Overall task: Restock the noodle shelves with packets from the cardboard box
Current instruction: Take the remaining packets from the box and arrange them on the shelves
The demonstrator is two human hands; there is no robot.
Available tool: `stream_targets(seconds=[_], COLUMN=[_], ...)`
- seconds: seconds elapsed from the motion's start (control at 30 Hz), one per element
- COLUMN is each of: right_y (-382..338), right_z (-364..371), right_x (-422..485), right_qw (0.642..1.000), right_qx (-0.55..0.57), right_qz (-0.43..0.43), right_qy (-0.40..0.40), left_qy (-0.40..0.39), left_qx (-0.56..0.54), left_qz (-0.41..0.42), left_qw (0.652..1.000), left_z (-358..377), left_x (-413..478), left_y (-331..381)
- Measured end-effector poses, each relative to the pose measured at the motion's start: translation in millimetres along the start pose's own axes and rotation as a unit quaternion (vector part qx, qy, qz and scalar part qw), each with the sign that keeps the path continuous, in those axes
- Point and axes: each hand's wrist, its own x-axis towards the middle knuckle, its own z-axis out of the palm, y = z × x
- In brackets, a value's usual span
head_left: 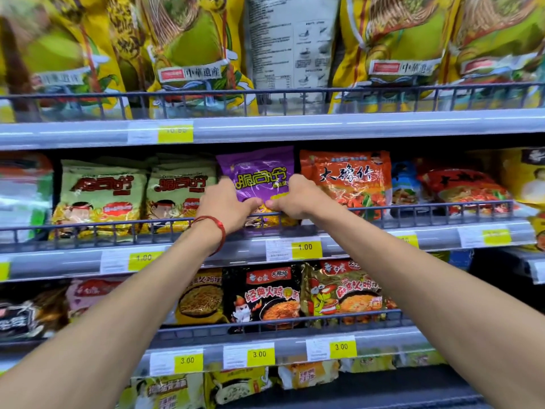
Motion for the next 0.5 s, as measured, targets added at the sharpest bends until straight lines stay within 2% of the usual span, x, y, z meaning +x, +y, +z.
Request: stream_targets(seconds=[0.27,0.37,0.5], right_y=[6,11,30], right_z=[4,7,5], right_x=[-7,-15,-25], right_qw=[0.998,0.992,0.965], right_qx=[-0.029,0.001,0.021], right_qz=[-0.044,-0.069,-0.150], right_qy=[0.038,0.103,0.216], left_qy=[-0.014,-0.012,-0.012], left_qx=[0.025,0.019,0.006], left_qz=[-0.026,-0.033,-0.052], left_qw=[0.999,0.999,0.999], left_z=[6,6,9], left_x=[6,3,-1], left_y=[-1,3,7])
